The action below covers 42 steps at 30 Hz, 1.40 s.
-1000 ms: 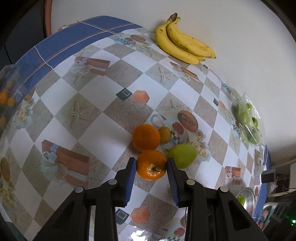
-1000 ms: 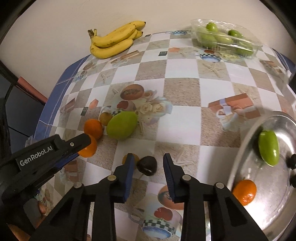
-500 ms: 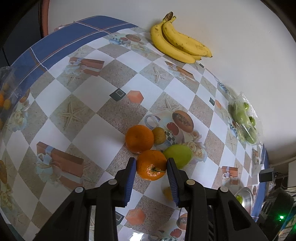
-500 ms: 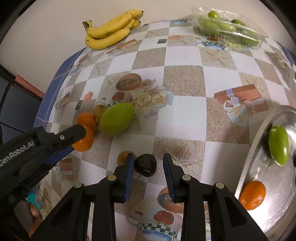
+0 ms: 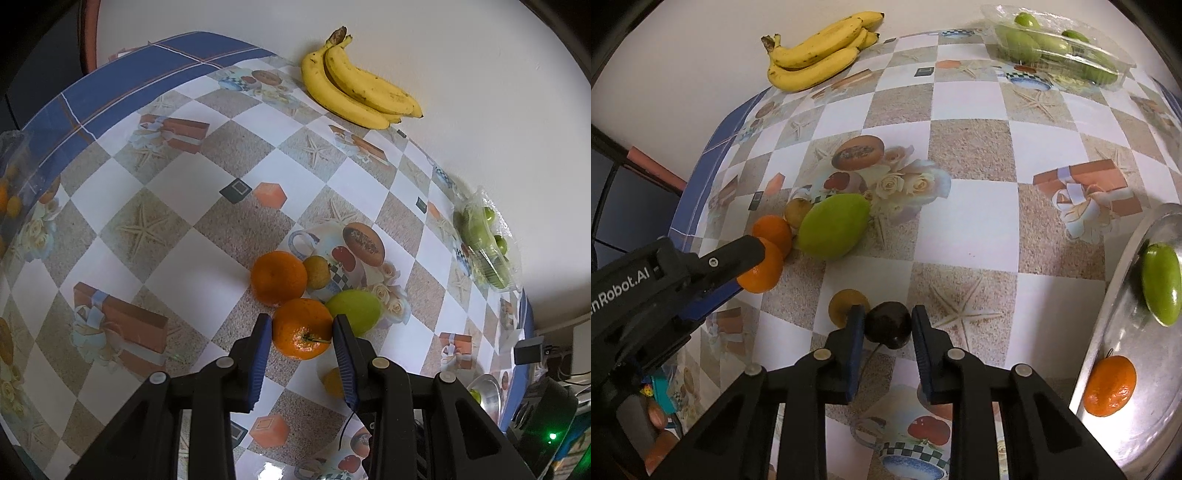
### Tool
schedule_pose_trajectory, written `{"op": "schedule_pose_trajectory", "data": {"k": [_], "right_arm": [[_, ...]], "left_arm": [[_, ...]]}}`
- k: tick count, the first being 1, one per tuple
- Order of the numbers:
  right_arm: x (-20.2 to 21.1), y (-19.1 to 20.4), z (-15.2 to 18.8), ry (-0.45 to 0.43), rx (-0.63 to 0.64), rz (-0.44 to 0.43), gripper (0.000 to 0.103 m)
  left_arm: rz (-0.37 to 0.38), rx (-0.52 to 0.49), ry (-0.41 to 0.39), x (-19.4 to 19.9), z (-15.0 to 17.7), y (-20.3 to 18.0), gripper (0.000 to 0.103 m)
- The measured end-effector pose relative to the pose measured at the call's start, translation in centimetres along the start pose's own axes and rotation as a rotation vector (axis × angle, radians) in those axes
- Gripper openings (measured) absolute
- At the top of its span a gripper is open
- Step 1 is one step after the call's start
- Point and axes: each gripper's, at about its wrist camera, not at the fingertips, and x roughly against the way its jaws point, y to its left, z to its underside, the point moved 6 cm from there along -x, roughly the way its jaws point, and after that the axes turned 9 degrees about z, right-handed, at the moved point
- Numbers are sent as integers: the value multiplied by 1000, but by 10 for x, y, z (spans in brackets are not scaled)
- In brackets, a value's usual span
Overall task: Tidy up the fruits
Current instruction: 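Carry the plum in right tool and orange in left tool over the steel bowl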
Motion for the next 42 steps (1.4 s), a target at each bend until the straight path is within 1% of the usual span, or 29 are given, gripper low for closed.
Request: {"op": "schedule_pose_trajectory", "data": {"k": [8, 16, 23, 27, 31, 37, 42], "right_arm": [[4, -1, 0, -8, -1, -3, 26], [31, -6, -7, -62, -23, -20, 26], [55, -22, -9, -97, -66, 10, 26], [65, -40, -9, -112, -113, 27, 26], [78, -66, -8, -135, -175, 54, 26], [96, -110, -4, -164, -257, 108, 26], [112, -155, 4, -185, -336, 170, 26]], "left_arm": [[10, 4, -8, 4, -2, 0, 36], [21, -4, -35, 15, -7, -6, 36], [28, -33, -43, 19, -2, -19, 36], [38, -64, -40, 20, 5, -33, 36], [50, -114, -28, 18, 17, -54, 36], [67, -226, 3, 13, 44, -94, 36], [74, -343, 49, 3, 76, -128, 36]]}}
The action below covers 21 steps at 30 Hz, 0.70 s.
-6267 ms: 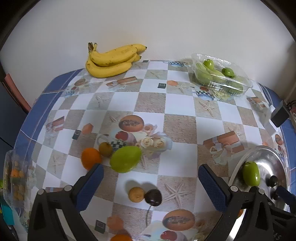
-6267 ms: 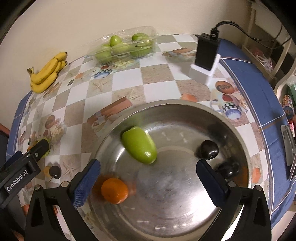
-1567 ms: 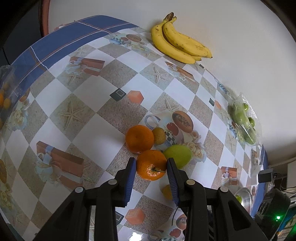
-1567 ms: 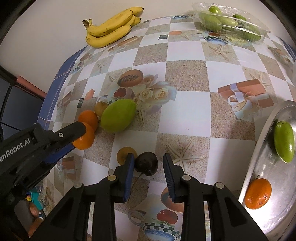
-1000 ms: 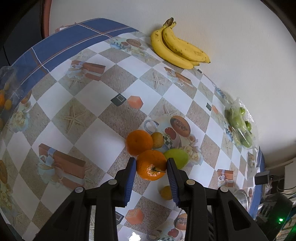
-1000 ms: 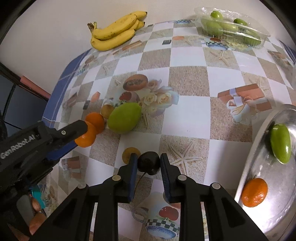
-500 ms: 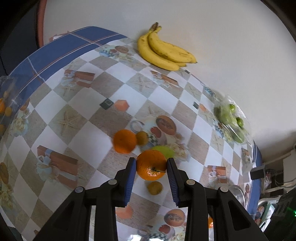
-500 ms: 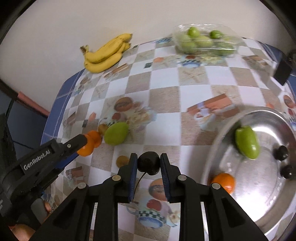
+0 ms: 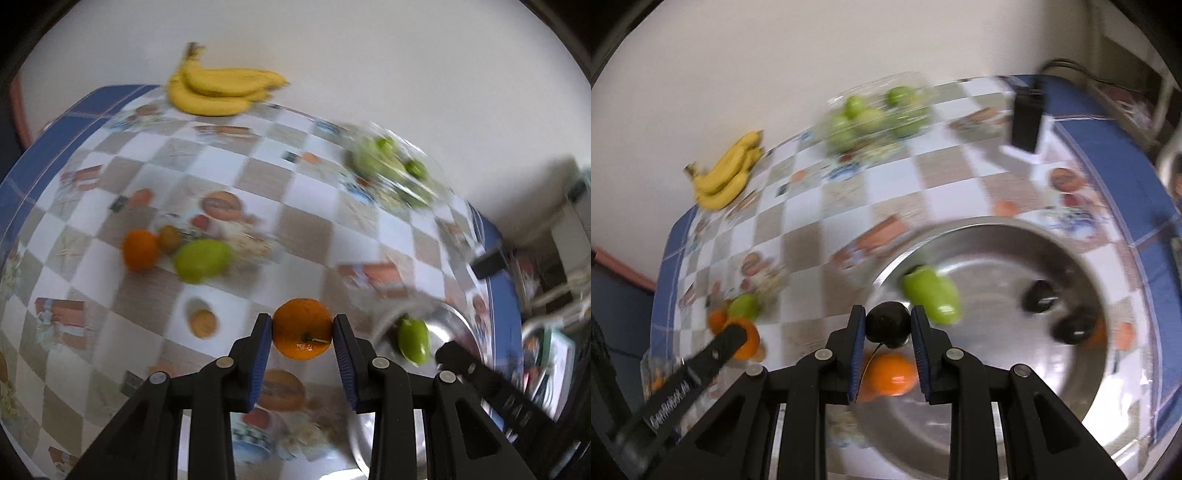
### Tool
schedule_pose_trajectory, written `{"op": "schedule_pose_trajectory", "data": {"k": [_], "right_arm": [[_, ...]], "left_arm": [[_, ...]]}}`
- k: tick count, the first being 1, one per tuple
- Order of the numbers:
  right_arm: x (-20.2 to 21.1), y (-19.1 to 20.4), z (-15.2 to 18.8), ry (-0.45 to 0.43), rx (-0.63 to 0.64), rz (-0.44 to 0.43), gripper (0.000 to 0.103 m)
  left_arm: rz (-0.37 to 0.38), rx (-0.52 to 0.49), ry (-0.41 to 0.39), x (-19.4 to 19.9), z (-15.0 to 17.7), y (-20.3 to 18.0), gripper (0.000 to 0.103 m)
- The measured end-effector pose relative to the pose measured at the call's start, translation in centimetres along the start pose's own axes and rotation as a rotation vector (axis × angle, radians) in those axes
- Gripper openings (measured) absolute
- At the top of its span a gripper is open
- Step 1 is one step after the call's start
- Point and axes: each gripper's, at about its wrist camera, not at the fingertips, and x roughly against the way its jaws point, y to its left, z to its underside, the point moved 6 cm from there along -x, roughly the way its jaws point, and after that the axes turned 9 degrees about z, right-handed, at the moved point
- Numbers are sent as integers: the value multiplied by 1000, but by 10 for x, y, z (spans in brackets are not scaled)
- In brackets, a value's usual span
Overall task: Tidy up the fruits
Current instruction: 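Carry the plum in right tool and orange in left tool over the steel bowl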
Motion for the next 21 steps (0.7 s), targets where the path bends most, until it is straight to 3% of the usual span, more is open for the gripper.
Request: {"op": "schedule_pose_trajectory", "data": {"k": [10, 21], "right_arm": [[8, -74, -8, -17, -105, 76, 26], [-23, -83, 9, 93, -97, 99, 26]], "left_arm": [[25, -221, 108, -27, 49, -78, 37], [11, -339, 194, -47, 82, -104, 37]]}}
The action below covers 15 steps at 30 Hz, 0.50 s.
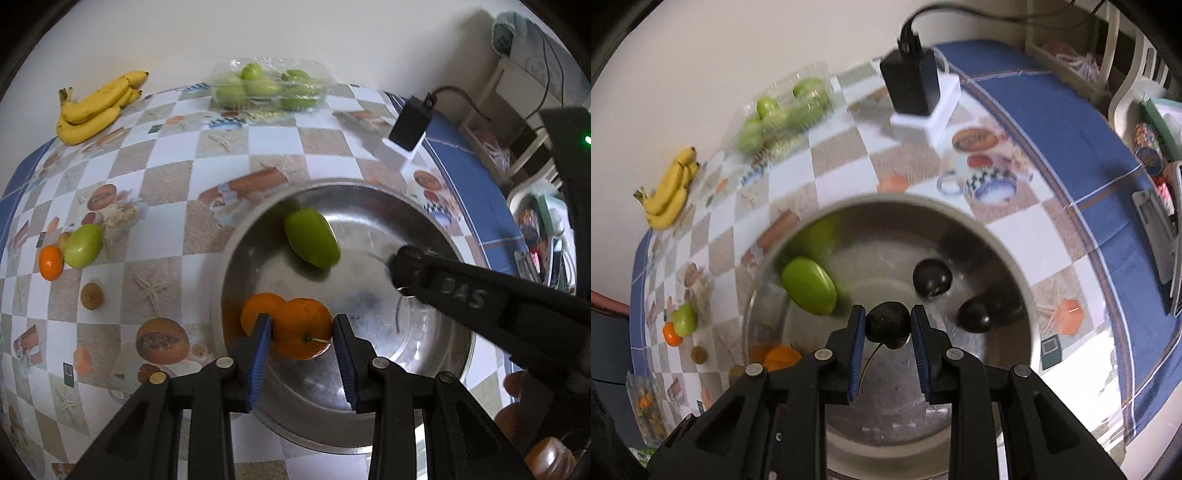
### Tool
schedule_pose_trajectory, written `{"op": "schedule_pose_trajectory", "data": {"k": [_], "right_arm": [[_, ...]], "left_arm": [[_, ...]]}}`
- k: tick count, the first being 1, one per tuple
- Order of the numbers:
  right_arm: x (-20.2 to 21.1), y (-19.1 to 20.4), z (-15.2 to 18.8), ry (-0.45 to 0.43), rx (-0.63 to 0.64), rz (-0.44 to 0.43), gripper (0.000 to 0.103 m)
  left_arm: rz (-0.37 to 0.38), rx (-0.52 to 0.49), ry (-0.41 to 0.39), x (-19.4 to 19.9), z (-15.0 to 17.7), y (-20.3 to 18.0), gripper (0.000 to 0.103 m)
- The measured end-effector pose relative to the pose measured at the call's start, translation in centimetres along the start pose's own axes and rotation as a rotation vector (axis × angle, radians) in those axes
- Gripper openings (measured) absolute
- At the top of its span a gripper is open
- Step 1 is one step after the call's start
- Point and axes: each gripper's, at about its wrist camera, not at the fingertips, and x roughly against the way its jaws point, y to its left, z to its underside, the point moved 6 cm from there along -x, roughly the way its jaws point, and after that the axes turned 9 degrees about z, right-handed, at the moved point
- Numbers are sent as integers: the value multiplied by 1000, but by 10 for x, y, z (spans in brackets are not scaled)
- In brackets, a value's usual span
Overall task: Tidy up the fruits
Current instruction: 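Carry the plum in right tool and orange in left tool over the steel bowl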
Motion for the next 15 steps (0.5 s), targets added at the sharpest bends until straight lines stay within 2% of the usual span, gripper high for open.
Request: {"op": "schedule_pose_trajectory", "data": {"k": [7, 15], "right_arm": [[-15, -2, 6, 41, 14, 30, 26], [-25, -3, 9, 70, 13, 46, 27]], "left_arm": [[4, 7, 29, -9, 3, 0, 37], [3, -1, 25, -10, 2, -3, 37]]}}
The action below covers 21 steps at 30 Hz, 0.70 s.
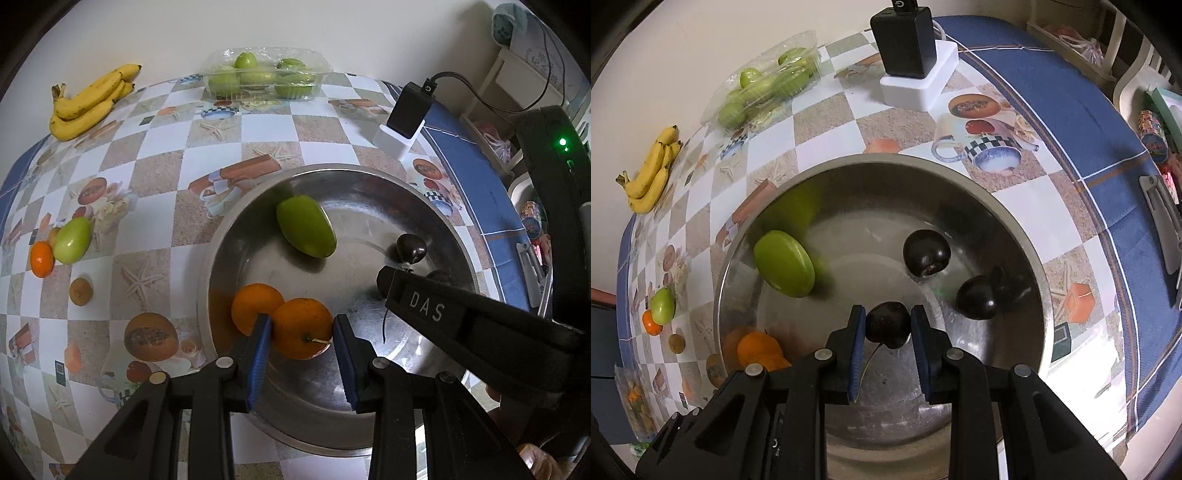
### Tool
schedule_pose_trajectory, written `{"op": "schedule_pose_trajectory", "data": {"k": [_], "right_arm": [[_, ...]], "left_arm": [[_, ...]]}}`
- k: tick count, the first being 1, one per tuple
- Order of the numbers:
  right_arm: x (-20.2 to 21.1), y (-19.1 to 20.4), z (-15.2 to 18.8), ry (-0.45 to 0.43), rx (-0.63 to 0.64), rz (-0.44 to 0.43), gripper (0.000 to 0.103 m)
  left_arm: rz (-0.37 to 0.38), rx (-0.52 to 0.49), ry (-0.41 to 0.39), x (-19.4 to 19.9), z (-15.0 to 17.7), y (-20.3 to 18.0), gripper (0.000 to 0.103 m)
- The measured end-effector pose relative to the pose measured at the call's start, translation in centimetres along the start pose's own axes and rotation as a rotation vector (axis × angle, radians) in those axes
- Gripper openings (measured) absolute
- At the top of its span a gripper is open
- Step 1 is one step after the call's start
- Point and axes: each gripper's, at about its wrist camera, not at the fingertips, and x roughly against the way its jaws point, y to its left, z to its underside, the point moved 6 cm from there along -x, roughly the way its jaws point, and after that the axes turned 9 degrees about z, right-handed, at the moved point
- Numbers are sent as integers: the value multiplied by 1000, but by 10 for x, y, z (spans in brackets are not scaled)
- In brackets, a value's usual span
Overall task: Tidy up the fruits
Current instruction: 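Carry the plum in right tool and orange in left tool over the steel bowl, then open right tool to drop the plum in the bowl while left drops orange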
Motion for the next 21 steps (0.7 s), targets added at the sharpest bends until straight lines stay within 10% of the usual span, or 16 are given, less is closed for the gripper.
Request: {"op": "schedule_pose_trajectory", "data": {"k": [21], "right_arm": [[16, -6, -2, -24, -31, -6, 28]], "left_arm": [[50, -9, 2, 2, -2, -7, 45]]}}
